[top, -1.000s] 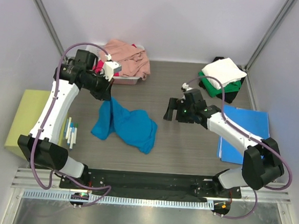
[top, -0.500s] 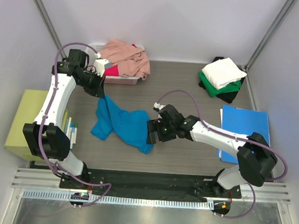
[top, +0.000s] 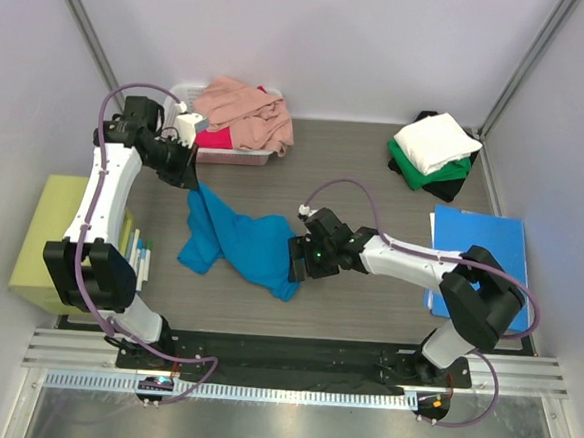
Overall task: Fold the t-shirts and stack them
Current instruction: Flatten the tshirt out
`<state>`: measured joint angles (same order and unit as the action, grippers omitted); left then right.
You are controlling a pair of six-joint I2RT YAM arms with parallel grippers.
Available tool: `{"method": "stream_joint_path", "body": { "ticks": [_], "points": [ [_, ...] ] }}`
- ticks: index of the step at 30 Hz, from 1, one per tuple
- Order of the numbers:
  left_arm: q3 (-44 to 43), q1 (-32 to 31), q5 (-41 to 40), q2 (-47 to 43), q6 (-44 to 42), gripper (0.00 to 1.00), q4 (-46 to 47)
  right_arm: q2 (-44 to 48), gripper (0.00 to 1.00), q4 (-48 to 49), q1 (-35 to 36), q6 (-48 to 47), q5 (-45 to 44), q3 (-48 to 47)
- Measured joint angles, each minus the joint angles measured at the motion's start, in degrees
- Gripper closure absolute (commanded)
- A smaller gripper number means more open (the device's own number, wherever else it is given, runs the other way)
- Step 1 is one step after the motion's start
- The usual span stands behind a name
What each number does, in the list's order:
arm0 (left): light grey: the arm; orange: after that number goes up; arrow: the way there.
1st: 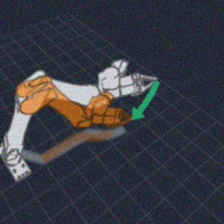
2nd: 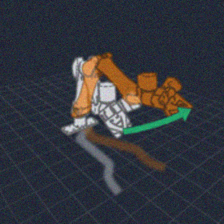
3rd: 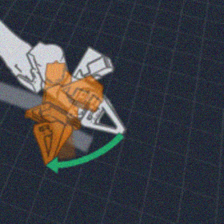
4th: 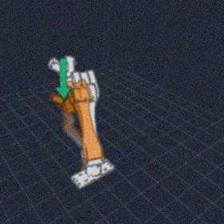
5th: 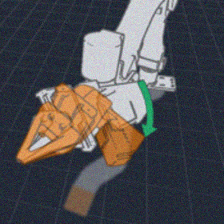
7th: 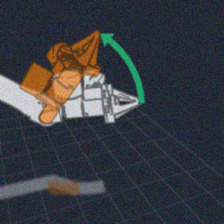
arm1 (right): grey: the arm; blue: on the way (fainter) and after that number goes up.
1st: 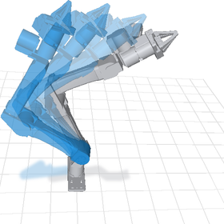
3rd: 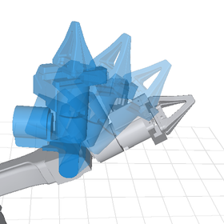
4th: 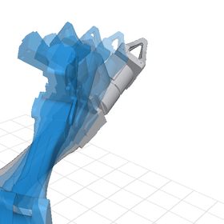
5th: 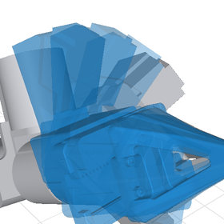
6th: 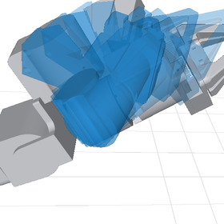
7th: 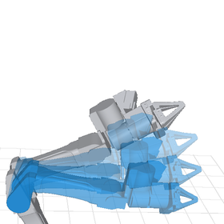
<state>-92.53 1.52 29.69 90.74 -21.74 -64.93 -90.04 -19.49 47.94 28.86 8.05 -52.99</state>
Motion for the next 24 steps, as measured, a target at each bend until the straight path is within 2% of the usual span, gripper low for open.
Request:
{"method": "stream_joint_path", "body": {
  "ticks": [5,8,9,12,14,19,24],
  "points": [
    [0.0,0.0,0.0,0.0,0.0,1.0,0.0,-3.3,0.4,1.9,0.0,0.2,0.1,0.2],
    [0.0,0.0,0.0,0.0,0.0,1.0,0.0,-4.1,0.55,2.5,0.0,0.4,0.2,0.2],
    [0.0,0.0,0.0,0.0,0.0,1.0,0.0,-4.2,0.64,2.6,0.0,0.6,0.2,0.1],
    [0.0,0.0,0.1,0.0,0.0,1.0,0.0,-4.2,0.77,3.0,0.0,0.8,0.2,0.0],
    [0.0,0.1,0.1,0.0,0.0,1.0,0.0,-4.2,0.81,3.3,0.0,1.1,0.2,-0.3],
    [0.2,0.1,0.2,0.0,0.0,1.0,0.0,-4.2,0.97,3.5,0.0,1.2,0.2,-0.9],
    [0.3,0.1,0.4,0.0,0.0,1.0,0.0,-4.1,0.99,3.1,0.0,1.1,-0.5,-1.6]
  ]
}}
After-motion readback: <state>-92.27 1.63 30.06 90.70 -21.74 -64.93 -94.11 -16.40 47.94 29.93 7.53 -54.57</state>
